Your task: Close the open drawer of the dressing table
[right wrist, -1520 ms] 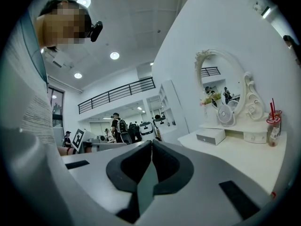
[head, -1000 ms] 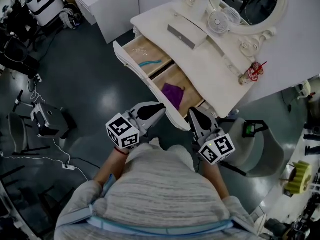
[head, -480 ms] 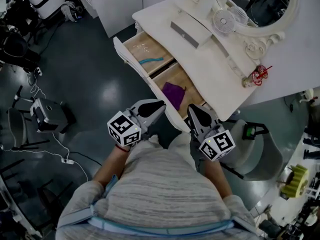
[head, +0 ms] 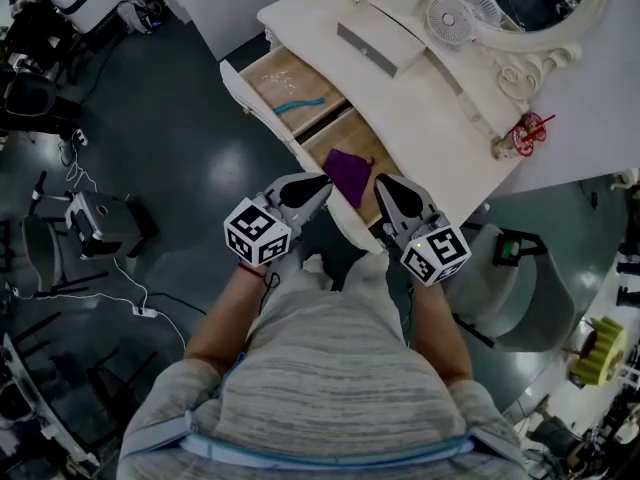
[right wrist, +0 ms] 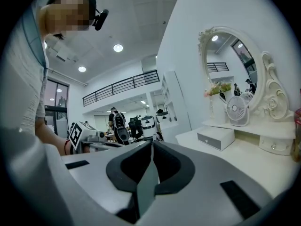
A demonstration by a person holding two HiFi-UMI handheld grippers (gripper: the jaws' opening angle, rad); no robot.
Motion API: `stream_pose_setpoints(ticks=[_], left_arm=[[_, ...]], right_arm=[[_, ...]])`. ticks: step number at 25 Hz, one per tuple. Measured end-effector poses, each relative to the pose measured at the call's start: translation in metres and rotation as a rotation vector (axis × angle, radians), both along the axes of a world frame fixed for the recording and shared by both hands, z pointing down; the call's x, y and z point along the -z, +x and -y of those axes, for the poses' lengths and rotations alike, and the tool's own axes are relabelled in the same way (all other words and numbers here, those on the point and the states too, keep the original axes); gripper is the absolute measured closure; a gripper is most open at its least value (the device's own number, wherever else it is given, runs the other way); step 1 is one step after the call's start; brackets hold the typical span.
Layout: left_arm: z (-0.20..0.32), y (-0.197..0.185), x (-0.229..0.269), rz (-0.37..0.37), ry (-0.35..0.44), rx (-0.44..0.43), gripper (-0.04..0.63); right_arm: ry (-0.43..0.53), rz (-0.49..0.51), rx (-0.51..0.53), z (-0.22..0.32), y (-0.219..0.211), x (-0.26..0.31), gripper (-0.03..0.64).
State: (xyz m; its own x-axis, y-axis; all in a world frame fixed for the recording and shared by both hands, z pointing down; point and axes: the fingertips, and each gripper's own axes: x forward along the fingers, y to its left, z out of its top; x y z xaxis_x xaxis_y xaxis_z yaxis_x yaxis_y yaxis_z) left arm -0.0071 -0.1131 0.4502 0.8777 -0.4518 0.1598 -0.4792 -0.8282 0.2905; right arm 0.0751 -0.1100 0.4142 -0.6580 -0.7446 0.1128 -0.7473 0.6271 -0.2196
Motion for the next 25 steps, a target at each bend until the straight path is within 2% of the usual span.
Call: stream_pose_setpoints(ticks=[10,15,19,25], left_arm=[[0.018,-0.004,-0.068,0.163,-0.056,0.041,0.546],[0.016,-0.012,-0.103,0.235,-0.115,0.05,0.541],[0.012,-0.014,-0.13,0.269,-0.161,0.049,0.485],[0.005,-0.015,-0.164,0.329,-0.213,0.026,0.461]], right_arm=[[-0.059,0.005,-0.024,0.016,0.005,-0.04,0.606],[-0.081,-0.007,-0.03,0.019,0.007,-0.054,0.606],[-0.096,-0.015,-0.025,0.022,0.008,-0.063,0.604],[-0.108,-0.041,-0.02,0.024,0.007,-0.074,0.606]])
